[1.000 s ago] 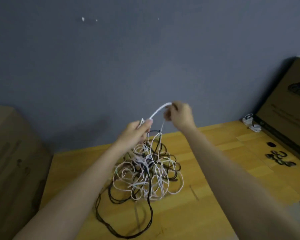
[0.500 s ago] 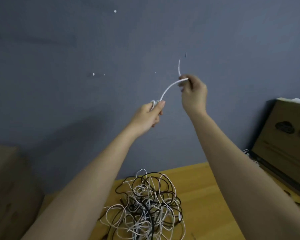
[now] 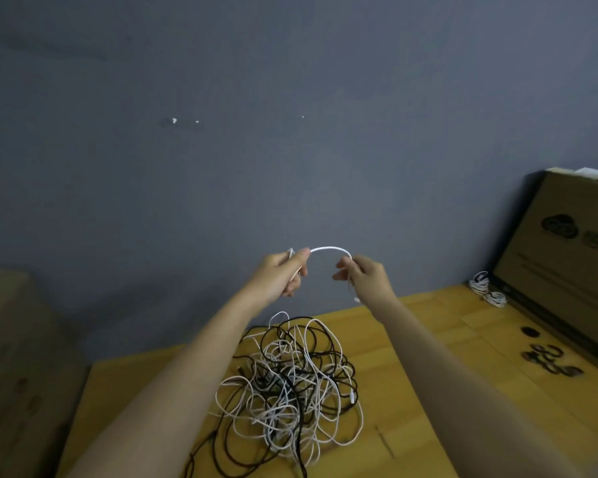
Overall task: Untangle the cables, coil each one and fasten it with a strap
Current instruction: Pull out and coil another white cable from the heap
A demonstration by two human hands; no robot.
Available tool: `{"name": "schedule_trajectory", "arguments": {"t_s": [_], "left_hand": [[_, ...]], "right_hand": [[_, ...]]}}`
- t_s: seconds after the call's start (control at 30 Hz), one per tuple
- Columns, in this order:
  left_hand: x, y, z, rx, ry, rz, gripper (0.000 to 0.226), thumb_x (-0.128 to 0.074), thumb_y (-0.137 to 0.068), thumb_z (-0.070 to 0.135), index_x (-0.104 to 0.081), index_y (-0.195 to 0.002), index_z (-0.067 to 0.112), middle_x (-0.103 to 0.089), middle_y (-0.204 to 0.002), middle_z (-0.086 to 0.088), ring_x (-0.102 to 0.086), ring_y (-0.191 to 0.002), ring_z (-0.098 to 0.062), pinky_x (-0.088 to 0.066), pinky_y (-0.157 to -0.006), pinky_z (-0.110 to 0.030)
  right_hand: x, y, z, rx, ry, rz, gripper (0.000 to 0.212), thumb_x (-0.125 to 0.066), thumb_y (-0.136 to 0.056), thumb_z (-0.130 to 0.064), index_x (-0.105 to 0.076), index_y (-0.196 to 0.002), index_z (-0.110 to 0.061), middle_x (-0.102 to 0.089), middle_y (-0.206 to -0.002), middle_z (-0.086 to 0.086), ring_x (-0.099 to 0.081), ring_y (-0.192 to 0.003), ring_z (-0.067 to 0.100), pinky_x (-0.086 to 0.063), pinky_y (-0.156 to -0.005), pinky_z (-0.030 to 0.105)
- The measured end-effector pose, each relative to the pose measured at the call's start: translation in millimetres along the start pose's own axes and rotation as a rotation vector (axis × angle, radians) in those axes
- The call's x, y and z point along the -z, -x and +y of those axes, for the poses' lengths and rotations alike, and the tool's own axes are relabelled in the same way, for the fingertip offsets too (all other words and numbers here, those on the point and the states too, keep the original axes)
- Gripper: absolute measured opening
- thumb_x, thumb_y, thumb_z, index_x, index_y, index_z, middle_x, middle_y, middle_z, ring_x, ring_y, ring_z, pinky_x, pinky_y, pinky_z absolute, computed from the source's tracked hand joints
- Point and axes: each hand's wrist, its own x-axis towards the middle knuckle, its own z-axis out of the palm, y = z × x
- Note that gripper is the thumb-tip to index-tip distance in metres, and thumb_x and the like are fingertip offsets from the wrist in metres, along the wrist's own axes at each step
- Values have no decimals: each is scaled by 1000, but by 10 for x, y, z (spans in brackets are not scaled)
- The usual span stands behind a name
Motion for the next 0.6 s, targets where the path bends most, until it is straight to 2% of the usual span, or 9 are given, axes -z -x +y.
{"name": "schedule_trajectory", "arguments": {"t_s": [0.1, 0.13, 0.2, 0.27, 0.33, 0.43, 0.5, 0.53, 0.6], "left_hand": [[-9, 130, -150, 51, 58, -146, 41, -38, -101, 40, -53, -77, 10, -44, -49, 4, -41, -46, -11, -40, -61, -28], [-31, 193, -167, 55, 108, -218, 41, -36, -101, 40, -51, -76, 10, -43, -49, 4, -40, -46, -11, -39, -62, -29], [-110, 332, -127, 51, 257, -295, 42, -35, -96, 44, -47, -72, 12, -37, -45, 5, -36, -43, -11, -39, -61, -27], [-197, 409, -94, 24, 357, -246, 44, -33, -90, 50, -43, -70, 12, -33, -44, 6, -32, -41, -10, -40, -58, -24], [-246, 434, -122, -40, 370, -138, 48, -31, -88, 54, -40, -66, 12, -33, -46, 4, -33, -44, -11, -39, -60, -26], [-275, 425, -273, -80, 420, -60, 46, -29, -97, 45, -39, -67, 12, -38, -53, 2, -38, -51, -12, -41, -66, -23], [-281, 384, -434, -6, 441, 0, 34, -30, -103, 35, -42, -79, 13, -44, -57, 5, -44, -55, -10, -44, -78, -32], [-284, 363, -520, 19, 390, 34, 31, -31, -104, 33, -43, -82, 14, -48, -61, 7, -47, -60, -11, -42, -85, -38], [-275, 344, -662, 55, 215, 78, 31, -32, -104, 34, -45, -81, 17, -51, -70, 5, -50, -72, -14, -39, -92, -38]], "right_hand": [[-37, 152, 117, 4, -48, 14, 25, -45, -101, -23, -63, -88, -12, -44, -57, 1, -43, -47, 9, -39, -51, 26], [-37, 192, 158, 43, 57, 37, 26, -44, -101, -27, -64, -92, -13, -44, -58, 2, -42, -49, 10, -37, -51, 27], [-75, 293, 224, 121, 351, 2, 31, -42, -101, -35, -66, -99, -15, -62, -69, 7, -56, -64, 21, -41, -63, 34], [-214, 445, 299, 172, 517, -134, 32, -40, -101, -39, -64, -101, -17, -68, -78, 9, -60, -72, 28, -44, -68, 37], [-385, 648, 356, 200, 457, -274, 29, -39, -101, -37, -61, -105, -18, -61, -68, 5, -53, -60, 22, -45, -63, 42], [-527, 902, 475, 282, 439, -321, 27, -37, -103, -31, -51, -123, -20, -54, -64, 4, -43, -56, 20, -40, -58, 44], [-566, 1055, 555, 330, 499, -357, 32, -36, -103, -27, -44, -133, -19, -61, -74, 12, -48, -59, 26, -36, -55, 41], [-593, 1126, 591, 330, 524, -403, 30, -36, -104, -25, -46, -130, -15, -63, -81, 15, -52, -64, 31, -33, -54, 40], [-654, 1238, 631, 345, 569, -472, 23, -36, -104, -24, -50, -116, -9, -65, -90, 17, -56, -73, 36, -27, -51, 38]]}}
